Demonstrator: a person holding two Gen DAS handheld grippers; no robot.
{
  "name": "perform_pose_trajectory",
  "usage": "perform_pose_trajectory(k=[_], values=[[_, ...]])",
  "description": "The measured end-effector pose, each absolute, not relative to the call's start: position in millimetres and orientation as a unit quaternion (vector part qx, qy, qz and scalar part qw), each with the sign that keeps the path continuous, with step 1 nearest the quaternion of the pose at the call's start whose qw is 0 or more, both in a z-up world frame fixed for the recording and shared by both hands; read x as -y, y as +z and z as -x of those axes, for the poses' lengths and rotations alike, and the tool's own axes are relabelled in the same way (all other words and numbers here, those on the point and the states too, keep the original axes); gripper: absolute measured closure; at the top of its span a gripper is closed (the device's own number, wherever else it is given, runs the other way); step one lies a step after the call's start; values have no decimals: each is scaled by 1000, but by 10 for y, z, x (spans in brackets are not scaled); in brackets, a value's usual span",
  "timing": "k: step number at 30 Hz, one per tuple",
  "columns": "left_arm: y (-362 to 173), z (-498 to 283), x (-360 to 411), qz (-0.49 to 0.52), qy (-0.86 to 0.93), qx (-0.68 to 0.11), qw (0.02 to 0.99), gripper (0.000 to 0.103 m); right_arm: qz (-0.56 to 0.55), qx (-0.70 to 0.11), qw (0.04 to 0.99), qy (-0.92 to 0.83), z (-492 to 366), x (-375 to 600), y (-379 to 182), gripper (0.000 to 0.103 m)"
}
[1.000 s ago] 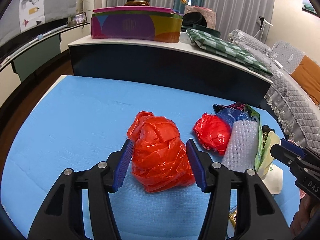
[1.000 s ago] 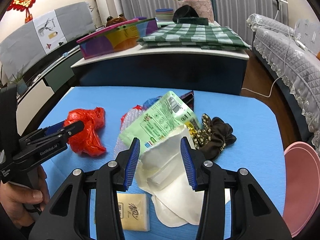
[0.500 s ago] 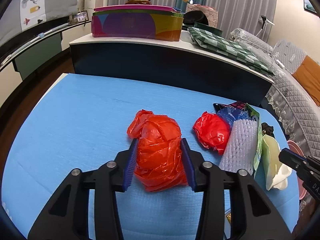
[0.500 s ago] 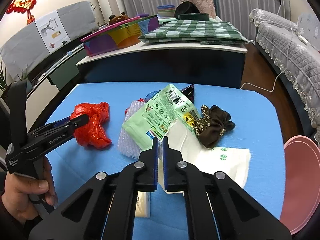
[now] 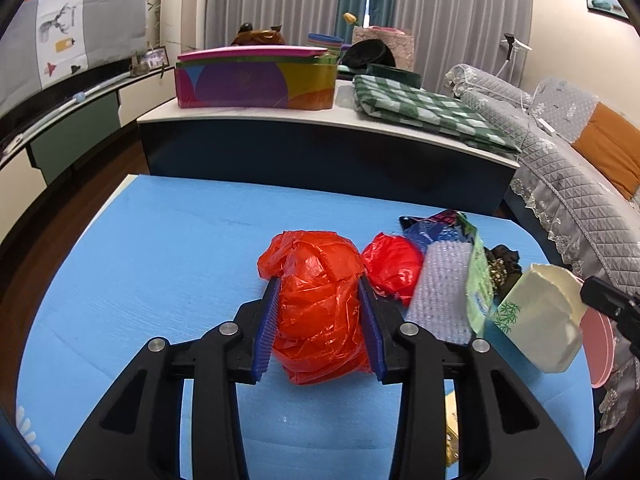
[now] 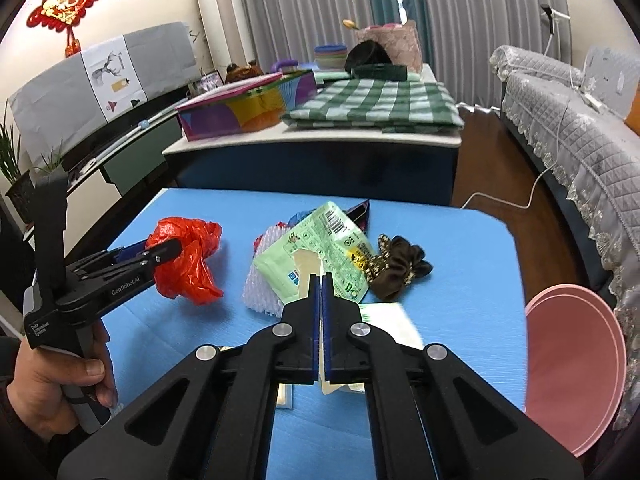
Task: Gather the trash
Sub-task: 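Carry the red bag and white paper bag over the pink bucket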
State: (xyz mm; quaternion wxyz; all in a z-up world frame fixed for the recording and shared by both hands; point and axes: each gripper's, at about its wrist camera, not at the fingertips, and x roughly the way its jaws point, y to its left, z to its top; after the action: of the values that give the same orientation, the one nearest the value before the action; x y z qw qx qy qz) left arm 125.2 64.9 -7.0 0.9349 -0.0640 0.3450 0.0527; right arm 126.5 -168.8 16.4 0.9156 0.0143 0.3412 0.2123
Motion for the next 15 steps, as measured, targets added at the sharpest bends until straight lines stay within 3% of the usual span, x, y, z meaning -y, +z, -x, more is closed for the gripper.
perform_pose_trajectory(k=[15], values=[[129,-1009,-400,41,32,-328,943,66,-23,-298,934,194,-1077,2001,426,102]])
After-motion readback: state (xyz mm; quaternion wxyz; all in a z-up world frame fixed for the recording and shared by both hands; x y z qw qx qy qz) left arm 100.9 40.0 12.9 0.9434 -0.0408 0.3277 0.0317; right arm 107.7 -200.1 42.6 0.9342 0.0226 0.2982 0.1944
